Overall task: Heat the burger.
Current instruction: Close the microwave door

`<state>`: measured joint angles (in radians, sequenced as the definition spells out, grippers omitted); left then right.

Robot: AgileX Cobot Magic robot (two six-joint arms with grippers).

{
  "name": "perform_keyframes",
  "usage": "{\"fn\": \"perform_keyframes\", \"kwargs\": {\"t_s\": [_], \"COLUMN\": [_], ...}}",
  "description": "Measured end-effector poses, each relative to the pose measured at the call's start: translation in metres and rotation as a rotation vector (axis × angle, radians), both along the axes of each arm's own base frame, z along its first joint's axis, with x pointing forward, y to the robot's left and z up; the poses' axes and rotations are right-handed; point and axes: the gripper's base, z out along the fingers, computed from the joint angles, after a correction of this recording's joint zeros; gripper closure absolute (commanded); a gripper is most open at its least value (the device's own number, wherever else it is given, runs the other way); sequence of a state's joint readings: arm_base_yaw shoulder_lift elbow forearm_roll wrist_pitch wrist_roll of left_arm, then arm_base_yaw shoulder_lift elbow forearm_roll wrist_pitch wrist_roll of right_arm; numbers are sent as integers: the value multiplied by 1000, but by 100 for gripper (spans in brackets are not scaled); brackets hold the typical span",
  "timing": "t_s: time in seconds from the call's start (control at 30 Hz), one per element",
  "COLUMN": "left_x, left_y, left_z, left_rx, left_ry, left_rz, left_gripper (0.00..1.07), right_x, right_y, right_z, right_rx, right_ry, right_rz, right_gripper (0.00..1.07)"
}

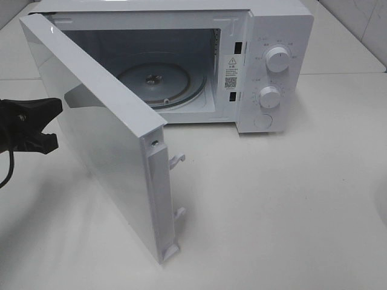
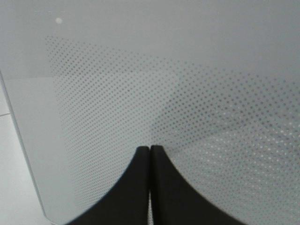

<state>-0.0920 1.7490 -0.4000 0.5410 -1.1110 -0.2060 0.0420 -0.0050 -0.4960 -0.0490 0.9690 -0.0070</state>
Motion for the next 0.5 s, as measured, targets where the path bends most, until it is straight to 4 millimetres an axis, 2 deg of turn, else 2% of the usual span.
{"fn": "perform_keyframes", "kwargs": {"t_s": [0.17,0.33,0.5], "left_x": [0,-2,6], "left_y": [-1,-14,-24], "left_z": [0,0,5], "left_rx": [-1,6,25], "left_ry": [3,0,-28], "left_rz": [2,-19,-23], "left_gripper": [107,107,107], "right_x": [0,0,0], "right_y": [0,0,0], "right_z": [0,0,0], "right_rx": [0,0,0], "right_ry": [0,0,0], "right_rz": [0,0,0], "right_gripper": [58,58,58]}}
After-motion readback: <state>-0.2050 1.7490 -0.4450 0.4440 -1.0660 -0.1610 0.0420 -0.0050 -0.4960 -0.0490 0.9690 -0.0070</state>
